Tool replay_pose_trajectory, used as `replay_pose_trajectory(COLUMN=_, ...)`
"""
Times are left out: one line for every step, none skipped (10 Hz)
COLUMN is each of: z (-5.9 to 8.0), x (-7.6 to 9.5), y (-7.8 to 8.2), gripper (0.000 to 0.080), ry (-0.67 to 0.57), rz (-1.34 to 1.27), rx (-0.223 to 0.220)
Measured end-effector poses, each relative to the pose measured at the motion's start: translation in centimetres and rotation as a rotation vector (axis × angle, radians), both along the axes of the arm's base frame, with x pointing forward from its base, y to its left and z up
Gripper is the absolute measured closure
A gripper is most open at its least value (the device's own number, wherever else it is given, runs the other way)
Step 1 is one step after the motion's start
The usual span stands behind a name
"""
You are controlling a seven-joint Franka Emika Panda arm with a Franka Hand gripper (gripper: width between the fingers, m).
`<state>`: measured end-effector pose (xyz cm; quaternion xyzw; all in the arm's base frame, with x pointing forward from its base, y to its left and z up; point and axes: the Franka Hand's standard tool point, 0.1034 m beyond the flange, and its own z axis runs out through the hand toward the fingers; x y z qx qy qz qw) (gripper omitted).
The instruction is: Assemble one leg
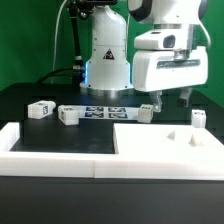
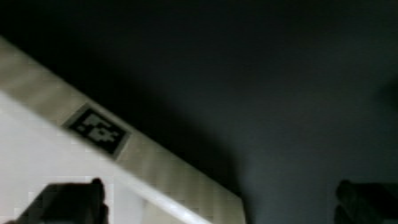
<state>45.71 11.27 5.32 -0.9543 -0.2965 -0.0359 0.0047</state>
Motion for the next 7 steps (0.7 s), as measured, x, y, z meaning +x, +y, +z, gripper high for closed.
replay_pose_trajectory(z=-0.2, x=-0.4, y=0.9, gripper=0.0150, ry=0.011, rz=-0.113, rx=0.014)
replay_pose_trajectory(z=-0.5, x=-0.7, y=1.9, gripper=0.0150, ry=0.016, rz=-0.201, rx=0.028)
replay_pose_trajectory(z=-0.4, x=-0.7, y=2.8, gripper=0.0150, ry=0.015, rz=-0.295, rx=0.044)
replay_pose_trajectory(z=-0.5, x=-0.7, y=2.8, gripper=0.0150, ry=0.020, rz=-0.335, rx=0.052)
replay_pose_trajectory(z=-0.5, x=-0.7, y=2.8, gripper=0.0150, ry=0.024, rz=-0.382, rx=0.059)
replay_pose_trajectory(z=-0.5, x=-0.8, y=2.9, gripper=0.0150, ry=0.030, rz=-0.445, rx=0.067)
replay_pose_trajectory(z=-0.5, x=-0.8, y=3.1, gripper=0.0150, ry=0.033, rz=-0.480, rx=0.072)
